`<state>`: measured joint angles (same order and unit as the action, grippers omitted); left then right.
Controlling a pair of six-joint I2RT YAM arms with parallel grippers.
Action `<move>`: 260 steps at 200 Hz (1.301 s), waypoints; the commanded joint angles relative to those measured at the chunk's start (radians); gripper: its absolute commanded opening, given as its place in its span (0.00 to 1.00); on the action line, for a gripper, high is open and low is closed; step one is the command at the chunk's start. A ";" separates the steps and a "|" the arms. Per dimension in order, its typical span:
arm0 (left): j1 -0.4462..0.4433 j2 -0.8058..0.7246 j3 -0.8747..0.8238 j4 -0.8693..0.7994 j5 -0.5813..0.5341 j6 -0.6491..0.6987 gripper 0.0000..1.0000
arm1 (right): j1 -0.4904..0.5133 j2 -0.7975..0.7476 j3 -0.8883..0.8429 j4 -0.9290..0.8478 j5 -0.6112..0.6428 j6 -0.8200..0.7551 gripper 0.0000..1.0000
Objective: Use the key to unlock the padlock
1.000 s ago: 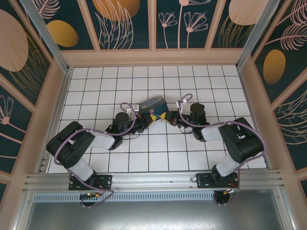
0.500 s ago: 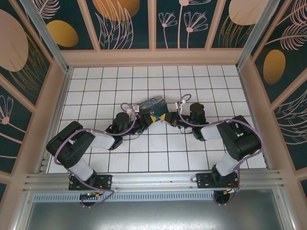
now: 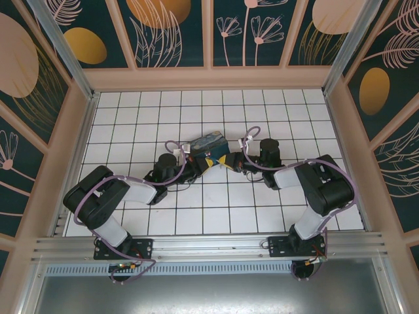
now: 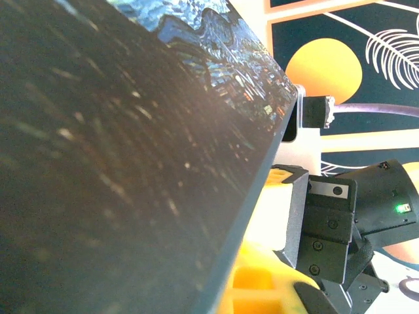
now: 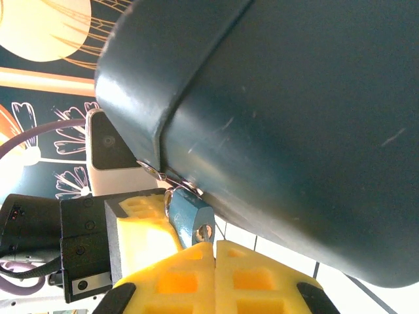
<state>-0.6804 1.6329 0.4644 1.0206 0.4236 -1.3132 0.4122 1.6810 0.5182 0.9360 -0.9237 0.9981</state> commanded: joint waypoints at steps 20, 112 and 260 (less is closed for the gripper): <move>-0.039 -0.027 0.005 0.082 0.193 0.031 0.00 | 0.000 0.032 0.062 0.038 -0.050 -0.036 0.00; -0.039 -0.042 0.005 0.106 0.237 0.038 0.00 | -0.035 0.084 0.089 0.035 -0.106 -0.064 0.00; -0.039 -0.045 0.003 0.165 0.233 0.032 0.00 | -0.023 0.108 0.029 0.345 -0.107 0.232 0.00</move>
<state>-0.6750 1.6218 0.4580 1.0496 0.4644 -1.3025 0.3618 1.7721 0.5636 1.0527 -1.0874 1.0821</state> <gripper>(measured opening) 0.067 0.050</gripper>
